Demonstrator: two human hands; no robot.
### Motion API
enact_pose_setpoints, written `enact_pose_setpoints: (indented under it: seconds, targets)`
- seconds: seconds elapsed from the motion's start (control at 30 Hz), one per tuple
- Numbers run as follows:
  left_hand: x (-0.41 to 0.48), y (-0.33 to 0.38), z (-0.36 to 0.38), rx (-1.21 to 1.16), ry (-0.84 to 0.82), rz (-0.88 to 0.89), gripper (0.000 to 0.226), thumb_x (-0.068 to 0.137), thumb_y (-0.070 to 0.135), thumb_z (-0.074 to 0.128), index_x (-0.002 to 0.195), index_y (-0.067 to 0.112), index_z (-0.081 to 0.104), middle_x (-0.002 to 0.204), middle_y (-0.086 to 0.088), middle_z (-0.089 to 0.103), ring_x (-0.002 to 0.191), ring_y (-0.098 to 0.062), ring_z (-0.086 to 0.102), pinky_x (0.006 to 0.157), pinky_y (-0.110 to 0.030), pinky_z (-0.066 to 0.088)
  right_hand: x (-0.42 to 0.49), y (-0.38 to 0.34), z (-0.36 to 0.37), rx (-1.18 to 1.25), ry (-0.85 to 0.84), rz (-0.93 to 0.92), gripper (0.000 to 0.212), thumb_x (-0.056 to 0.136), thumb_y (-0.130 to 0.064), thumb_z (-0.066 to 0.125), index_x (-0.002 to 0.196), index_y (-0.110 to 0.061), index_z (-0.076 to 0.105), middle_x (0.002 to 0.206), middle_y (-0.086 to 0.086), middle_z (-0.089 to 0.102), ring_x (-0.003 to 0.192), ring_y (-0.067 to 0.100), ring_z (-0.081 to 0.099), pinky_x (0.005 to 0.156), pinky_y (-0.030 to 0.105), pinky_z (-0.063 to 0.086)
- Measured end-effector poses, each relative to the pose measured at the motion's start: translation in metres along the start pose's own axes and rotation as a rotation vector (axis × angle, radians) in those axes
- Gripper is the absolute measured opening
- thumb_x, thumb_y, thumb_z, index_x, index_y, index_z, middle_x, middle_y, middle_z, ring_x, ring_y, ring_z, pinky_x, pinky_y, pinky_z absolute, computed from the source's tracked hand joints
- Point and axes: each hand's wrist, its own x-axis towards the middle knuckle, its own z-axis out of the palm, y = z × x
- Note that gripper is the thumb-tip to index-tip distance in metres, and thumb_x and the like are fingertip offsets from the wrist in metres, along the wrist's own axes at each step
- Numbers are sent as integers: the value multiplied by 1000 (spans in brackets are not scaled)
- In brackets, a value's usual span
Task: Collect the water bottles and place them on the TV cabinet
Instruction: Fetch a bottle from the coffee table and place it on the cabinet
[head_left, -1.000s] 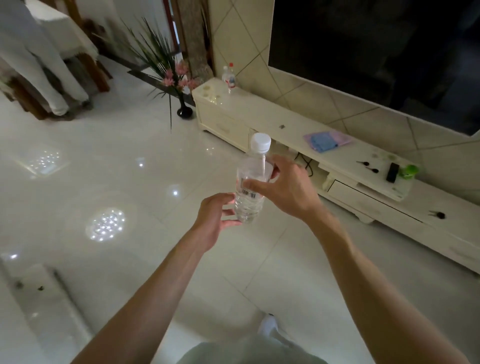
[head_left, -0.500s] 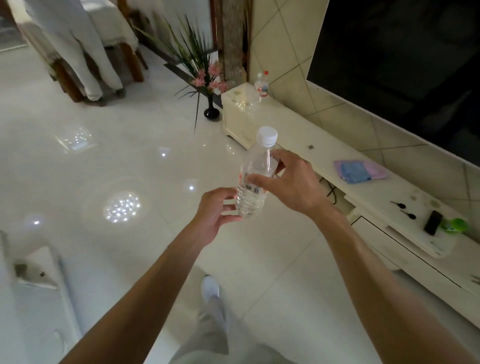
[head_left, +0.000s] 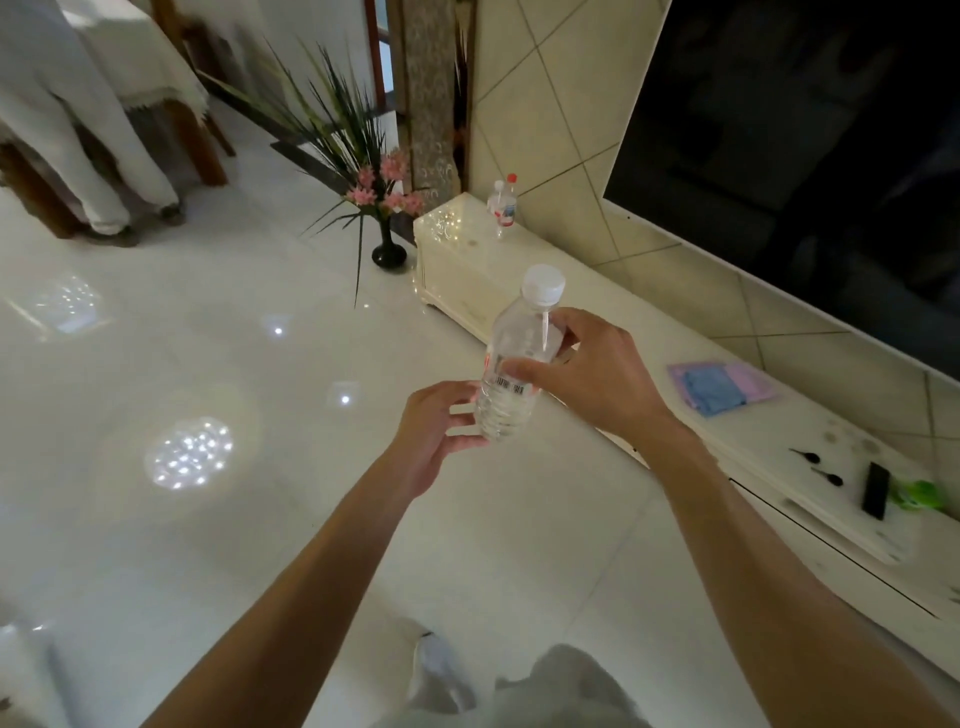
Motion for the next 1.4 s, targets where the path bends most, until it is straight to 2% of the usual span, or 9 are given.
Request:
enact_pose_setpoints:
  seconds: [0.2, 0.3, 0.43, 0.57, 0.73, 0.93, 1.07, 1.27, 1.4]
  targets:
    - [63, 37, -24, 23, 15, -24, 22, 92, 9, 55, 105, -3, 68, 106, -19, 66, 88, -37, 66, 86, -61, 54, 71, -11, 20, 12, -8, 3, 71, 61, -66, 71, 120, -27, 60, 103, -12, 63, 86, 4, 58, 72, 25, 47]
    - [94, 50, -27, 41, 25, -30, 26, 93, 10, 55, 110, -5, 67, 109, -19, 66, 91, -37, 66, 87, -60, 54, 105, -8, 28, 35, -20, 6, 77, 55, -72, 66, 118, -28, 60, 104, -13, 64, 89, 4, 59, 76, 28, 50]
    - [141, 69, -29, 60, 32, -29, 24, 93, 9, 53, 107, -3, 68, 109, -19, 67, 94, -40, 66, 88, -61, 53, 161, 1, 34, 48, -51, -2, 77, 59, -69, 68, 121, -26, 59, 107, -12, 64, 90, 5, 59, 79, 29, 52]
    - [198, 96, -23, 81, 53, -12, 25, 95, 10, 51, 109, -1, 69, 115, -21, 67, 101, -43, 66, 88, -59, 54, 226, 11, 35, 88, -60, -26, 64, 65, -60, 74, 117, -26, 60, 106, -12, 63, 92, 6, 59, 80, 26, 50]
    - [264, 134, -3, 98, 95, -12, 25, 97, 12, 50, 110, 0, 68, 114, -19, 68, 101, -41, 67, 86, -54, 57, 307, 22, 29, 108, -69, -53, 65, 65, -60, 75, 119, -27, 59, 112, -11, 63, 99, 9, 58, 89, 34, 51]
    - [336, 180, 9, 139, 71, -12, 27, 98, 15, 50, 114, -1, 66, 112, -17, 69, 101, -37, 68, 85, -49, 59, 390, 30, 17, 143, -78, -64, 64, 69, -57, 76, 121, -25, 60, 113, -10, 64, 97, 6, 59, 85, 27, 51]
    - [379, 197, 4, 128, 75, -28, 26, 98, 15, 50, 112, 1, 67, 111, -16, 70, 99, -36, 69, 85, -48, 59, 439, 34, 25, 130, -105, -59, 67, 68, -59, 76, 123, -24, 59, 116, -8, 65, 100, 10, 60, 90, 34, 53]
    - [451, 216, -23, 108, 75, -65, 30, 97, 13, 49, 116, -3, 66, 114, -20, 68, 101, -40, 67, 88, -55, 56, 512, 34, 56, 132, -150, -28, 71, 61, -64, 74, 120, -26, 60, 112, -10, 65, 95, 8, 62, 85, 37, 56]
    - [509, 245, -44, 93, 45, -73, 31, 96, 14, 50, 117, -3, 65, 115, -20, 68, 101, -38, 68, 87, -53, 57, 569, 24, 74, 121, -128, 3, 59, 67, -56, 77, 115, -25, 60, 104, -10, 67, 92, 10, 63, 82, 38, 56]
